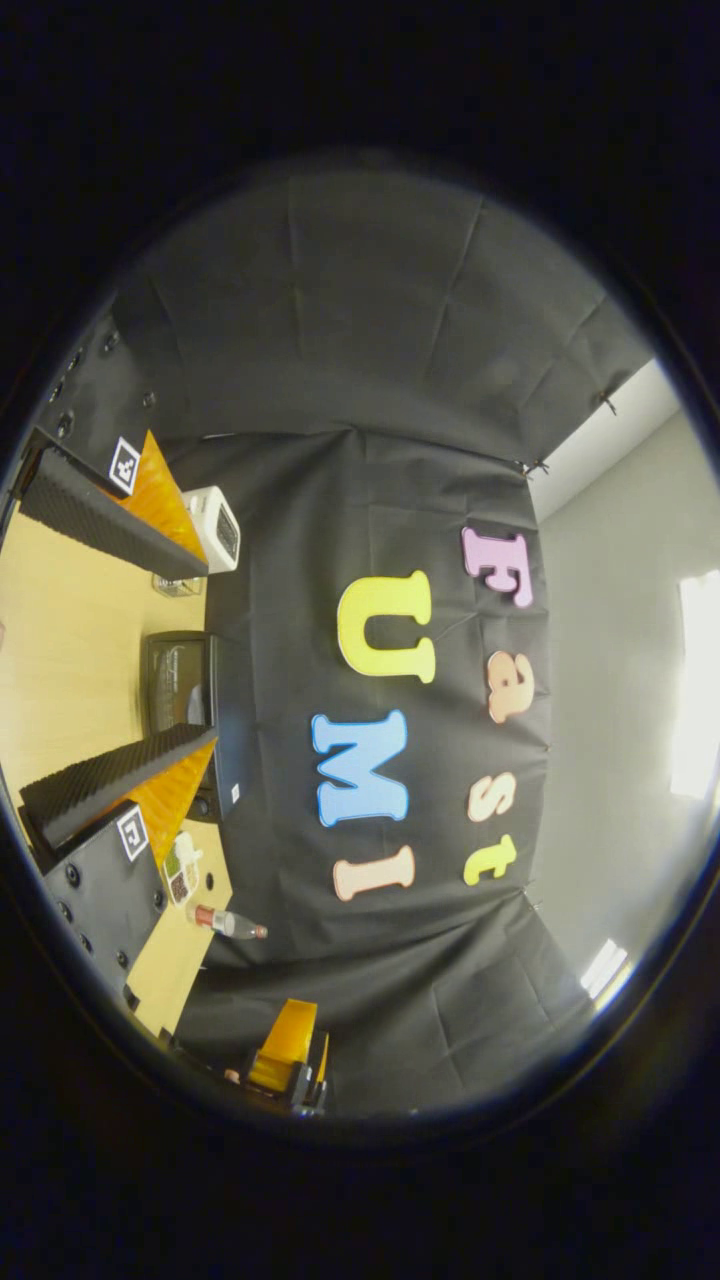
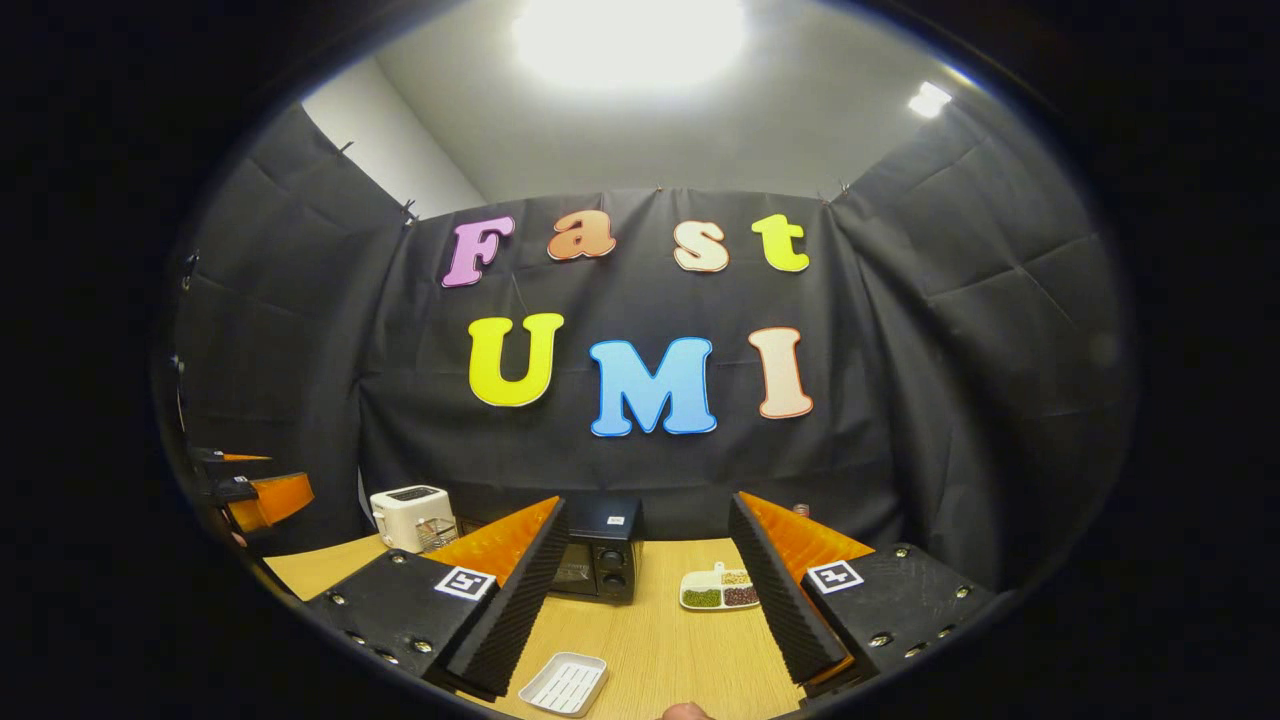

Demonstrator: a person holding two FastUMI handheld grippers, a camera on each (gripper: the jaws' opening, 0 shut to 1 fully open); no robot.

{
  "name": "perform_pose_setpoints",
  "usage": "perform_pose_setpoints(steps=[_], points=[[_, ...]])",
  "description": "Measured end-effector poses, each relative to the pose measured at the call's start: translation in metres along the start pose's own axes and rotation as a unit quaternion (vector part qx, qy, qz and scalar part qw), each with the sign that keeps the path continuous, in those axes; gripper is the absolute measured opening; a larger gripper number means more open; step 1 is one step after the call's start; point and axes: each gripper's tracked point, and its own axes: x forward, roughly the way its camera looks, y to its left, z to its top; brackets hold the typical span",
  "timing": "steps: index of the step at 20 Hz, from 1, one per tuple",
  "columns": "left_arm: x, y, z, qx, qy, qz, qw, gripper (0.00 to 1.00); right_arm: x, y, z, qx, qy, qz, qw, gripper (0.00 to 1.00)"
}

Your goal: Open the electric oven with the left hand, put the food in, and close the electric oven.

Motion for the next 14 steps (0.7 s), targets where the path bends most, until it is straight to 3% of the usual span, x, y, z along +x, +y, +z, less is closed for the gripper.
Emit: perform_pose_setpoints(steps=[6, 7, 14], points=[[-0.003, -0.002, 0.01, -0.002, -0.016, 0.001, 1.0, 0.97, 0.0, 0.001, 0.016, -0.006, -0.022, -0.001, 1.0, 0.97], [-0.003, -0.003, 0.01, -0.004, -0.018, 0.001, 1.0, 1.0, 0.001, 0.002, 0.016, -0.008, -0.021, -0.001, 1.0, 0.98], [0.006, -0.004, 0.013, -0.007, -0.022, -0.002, 1.0, 1.0, 0.003, 0.002, 0.018, -0.002, -0.02, -0.005, 1.0, 0.98]])
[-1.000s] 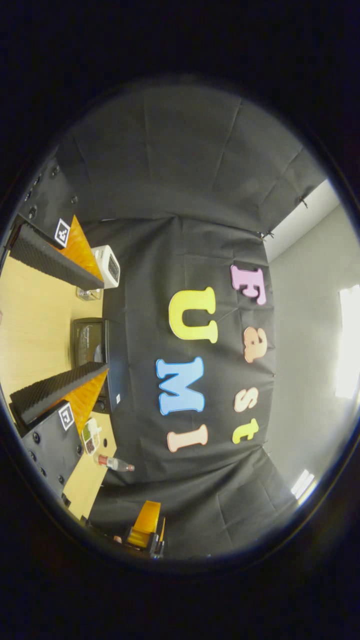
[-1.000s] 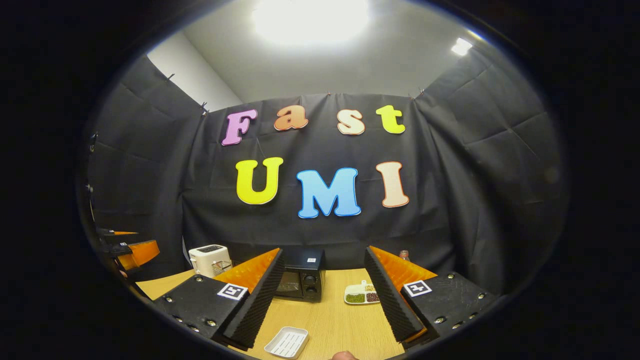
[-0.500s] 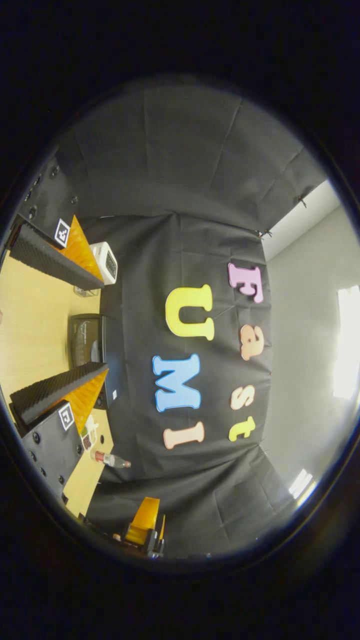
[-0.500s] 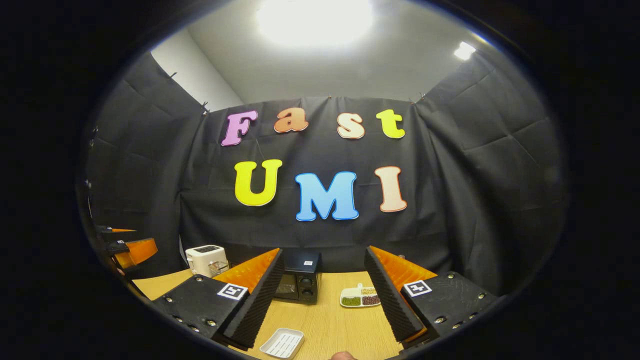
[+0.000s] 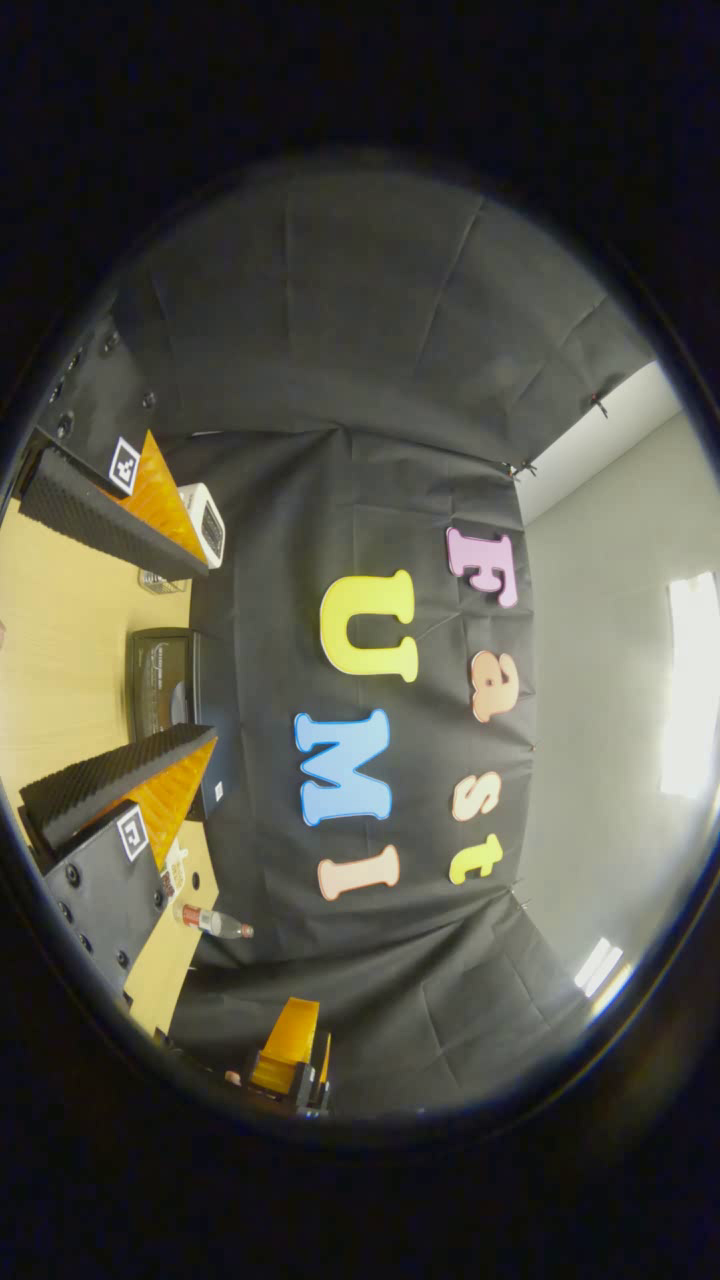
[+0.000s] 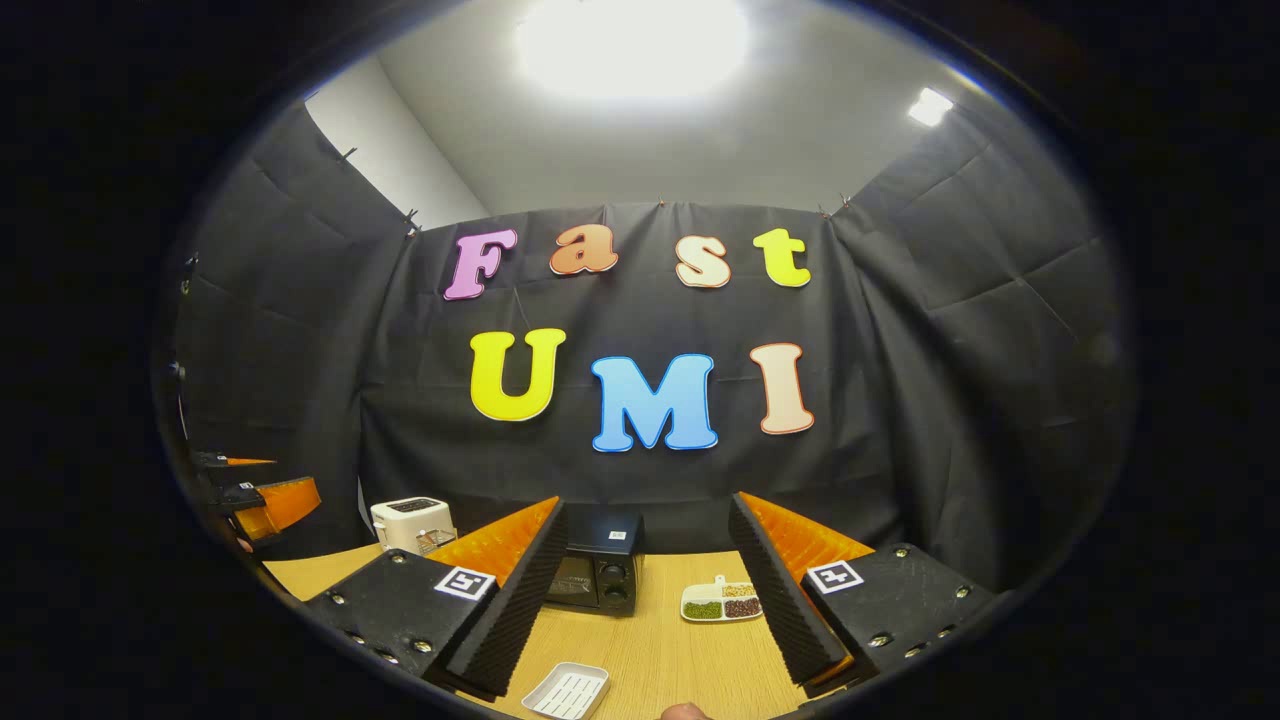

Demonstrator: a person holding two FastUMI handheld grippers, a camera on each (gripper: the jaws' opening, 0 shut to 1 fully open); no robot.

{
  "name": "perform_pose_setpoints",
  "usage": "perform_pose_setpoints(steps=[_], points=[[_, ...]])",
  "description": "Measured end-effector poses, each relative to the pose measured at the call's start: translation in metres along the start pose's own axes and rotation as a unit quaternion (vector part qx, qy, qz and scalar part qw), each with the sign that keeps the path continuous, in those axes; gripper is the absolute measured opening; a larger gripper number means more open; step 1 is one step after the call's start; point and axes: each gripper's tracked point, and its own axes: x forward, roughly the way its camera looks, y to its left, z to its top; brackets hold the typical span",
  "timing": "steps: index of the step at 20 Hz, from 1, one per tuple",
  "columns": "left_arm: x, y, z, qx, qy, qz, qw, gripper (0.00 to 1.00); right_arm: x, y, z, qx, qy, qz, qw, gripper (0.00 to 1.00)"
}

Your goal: Open the electric oven with the left hand, put the food in, and close the electric oven.

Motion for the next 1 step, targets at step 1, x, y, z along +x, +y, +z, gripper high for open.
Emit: perform_pose_setpoints(steps=[1], points=[[0.0013, 0.0, 0.0001, -0.001, -0.002, 0.001, 1.0, 1.0, -0.0004, 0.0003, 0.0009, 0.0, -0.002, -0.002, 1.0, 0.98]])
